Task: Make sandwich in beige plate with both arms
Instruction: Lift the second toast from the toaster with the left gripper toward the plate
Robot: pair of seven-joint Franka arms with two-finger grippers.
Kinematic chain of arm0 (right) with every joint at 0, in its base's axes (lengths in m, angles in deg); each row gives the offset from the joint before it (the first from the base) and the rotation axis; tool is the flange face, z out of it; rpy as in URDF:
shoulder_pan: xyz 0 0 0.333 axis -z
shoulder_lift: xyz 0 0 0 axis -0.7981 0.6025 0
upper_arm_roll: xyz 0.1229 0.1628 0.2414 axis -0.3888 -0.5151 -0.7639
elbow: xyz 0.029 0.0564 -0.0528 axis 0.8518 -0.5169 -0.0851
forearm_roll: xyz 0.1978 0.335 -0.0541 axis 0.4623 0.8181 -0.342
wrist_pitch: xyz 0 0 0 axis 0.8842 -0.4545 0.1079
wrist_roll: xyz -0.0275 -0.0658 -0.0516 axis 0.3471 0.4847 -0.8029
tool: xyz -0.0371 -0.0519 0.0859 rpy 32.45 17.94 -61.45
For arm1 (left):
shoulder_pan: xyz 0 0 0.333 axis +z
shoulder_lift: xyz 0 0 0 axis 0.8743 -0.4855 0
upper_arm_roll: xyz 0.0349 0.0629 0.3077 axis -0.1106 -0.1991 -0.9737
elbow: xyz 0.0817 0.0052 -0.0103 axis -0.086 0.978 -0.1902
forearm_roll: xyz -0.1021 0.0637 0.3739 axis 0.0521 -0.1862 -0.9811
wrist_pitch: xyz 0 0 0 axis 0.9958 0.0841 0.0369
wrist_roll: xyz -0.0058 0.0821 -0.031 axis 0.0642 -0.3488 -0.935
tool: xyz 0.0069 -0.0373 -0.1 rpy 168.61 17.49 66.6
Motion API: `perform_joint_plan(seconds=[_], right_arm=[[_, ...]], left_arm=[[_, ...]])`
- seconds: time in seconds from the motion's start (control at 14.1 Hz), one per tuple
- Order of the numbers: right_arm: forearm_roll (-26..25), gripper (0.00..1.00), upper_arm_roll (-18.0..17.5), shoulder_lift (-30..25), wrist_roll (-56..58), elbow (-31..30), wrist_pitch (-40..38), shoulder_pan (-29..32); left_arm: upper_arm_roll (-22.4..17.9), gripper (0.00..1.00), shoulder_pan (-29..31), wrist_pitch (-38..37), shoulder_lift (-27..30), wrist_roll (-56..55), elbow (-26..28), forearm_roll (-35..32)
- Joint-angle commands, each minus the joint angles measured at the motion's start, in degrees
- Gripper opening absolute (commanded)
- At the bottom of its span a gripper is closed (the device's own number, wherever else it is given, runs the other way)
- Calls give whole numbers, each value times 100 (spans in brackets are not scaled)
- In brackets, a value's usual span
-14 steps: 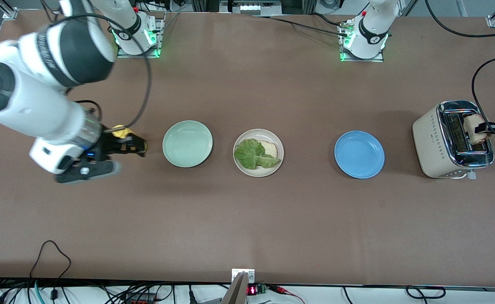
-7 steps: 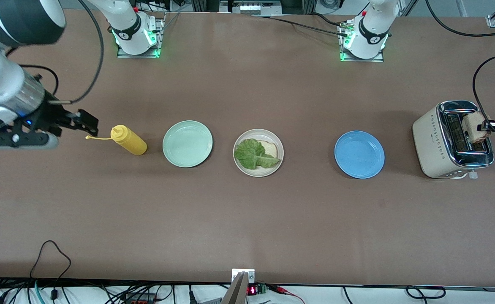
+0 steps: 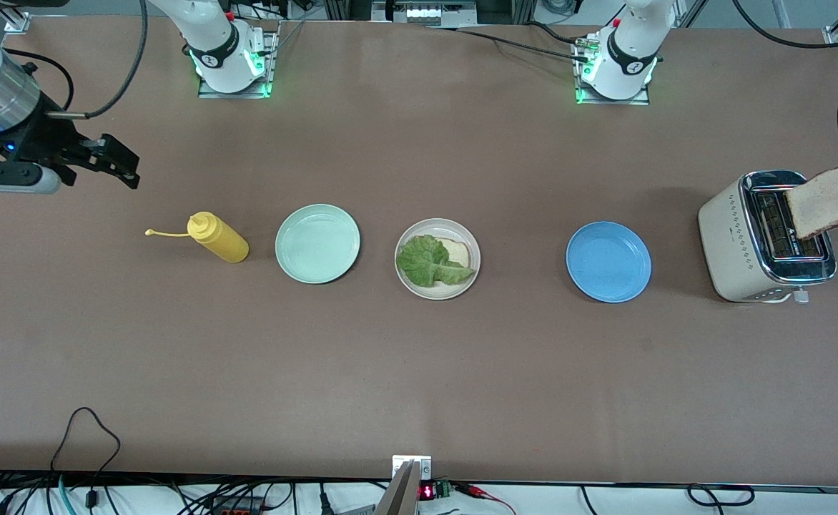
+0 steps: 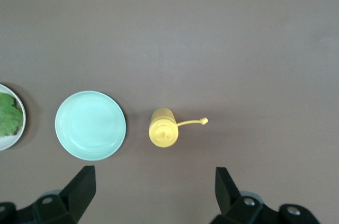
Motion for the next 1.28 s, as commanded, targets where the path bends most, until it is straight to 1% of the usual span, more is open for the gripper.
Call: perform_joint_plan(seconds=[0.0,0.07,0.21,0.28,0.35,0.43,0.57,0.71,0.85,0.99,1.21], right_arm=[[119,100,133,-174,700,-134,-106,9],[119,100,134,-139,912,-108,-106,70],[111,100,125,-139,845,-108,-176,88],[67,100,107,-156,670,-90,-360,79],[49,100,98,-183,251,-90,-405,62],[49,100,81,-209,55,-90,-397,62],[110,100,72,-376,36,-152,-326,88],[128,100,11,-481,53,-248,-309,324],[207,100,-60,-622,193,-450,-186,431],[207,100,-69,-684,255,-530,-107,431],[286,100,-77,-658,255,-521,-98,387]], left_arm=[[444,0,-31,-533,-44,35,-487,11],[733,0,-31,-596,-44,44,-479,20],[1269,0,-40,-806,-88,61,-391,29],[1542,1,-179,-903,-105,26,-391,46],[1666,1,-407,-895,-158,0,-399,185],[1668,1,-696,-878,-202,-157,-391,456],[1668,1,-1006,-843,-456,-1042,-391,1255],[1668,1,-1217,-475,-912,-1755,-347,2125],[1668,1,-1384,252,-1203,-2187,-137,3292],[1668,0,-1516,956,-1414,-2294,100,4164],[1668,0,-1762,1581,-1923,-2102,180,5088]])
